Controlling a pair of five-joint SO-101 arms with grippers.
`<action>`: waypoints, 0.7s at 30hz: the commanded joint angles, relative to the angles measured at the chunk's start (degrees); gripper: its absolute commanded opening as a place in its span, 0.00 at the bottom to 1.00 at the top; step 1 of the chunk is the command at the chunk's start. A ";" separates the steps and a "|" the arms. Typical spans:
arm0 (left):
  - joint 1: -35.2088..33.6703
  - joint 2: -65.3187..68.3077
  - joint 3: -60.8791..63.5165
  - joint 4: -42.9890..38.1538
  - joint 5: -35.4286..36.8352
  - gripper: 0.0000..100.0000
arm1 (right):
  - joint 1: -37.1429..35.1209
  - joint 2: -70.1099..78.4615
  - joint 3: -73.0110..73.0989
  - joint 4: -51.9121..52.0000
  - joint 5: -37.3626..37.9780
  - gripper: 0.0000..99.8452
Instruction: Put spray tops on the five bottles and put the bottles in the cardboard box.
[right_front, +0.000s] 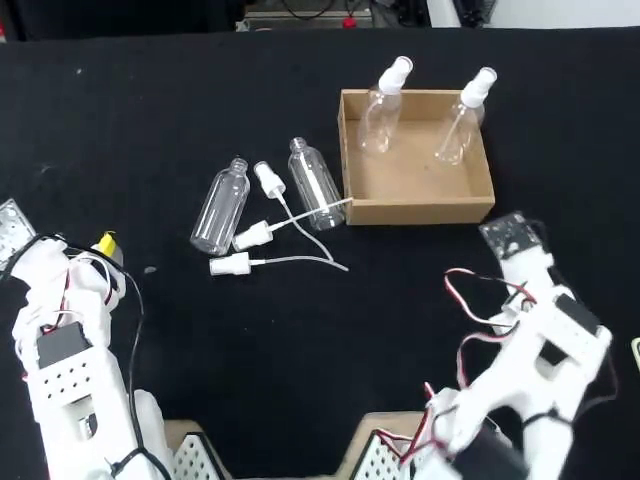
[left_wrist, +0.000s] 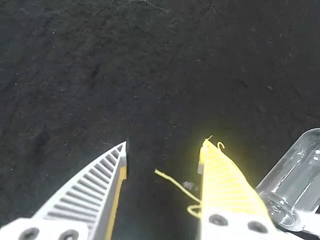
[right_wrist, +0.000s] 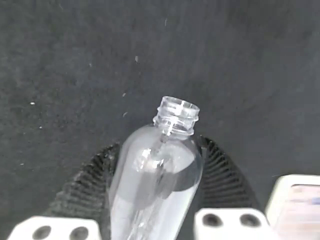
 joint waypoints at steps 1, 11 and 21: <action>-0.40 -0.62 -0.22 -1.32 0.26 0.23 | 3.43 9.10 -8.92 1.76 -5.89 0.19; -0.40 -0.62 -0.13 -1.41 0.26 0.23 | 0.62 23.34 -36.09 28.40 -19.08 0.27; -0.40 -0.62 -0.22 -1.41 0.18 0.23 | -1.32 21.49 -39.96 40.26 -26.37 0.27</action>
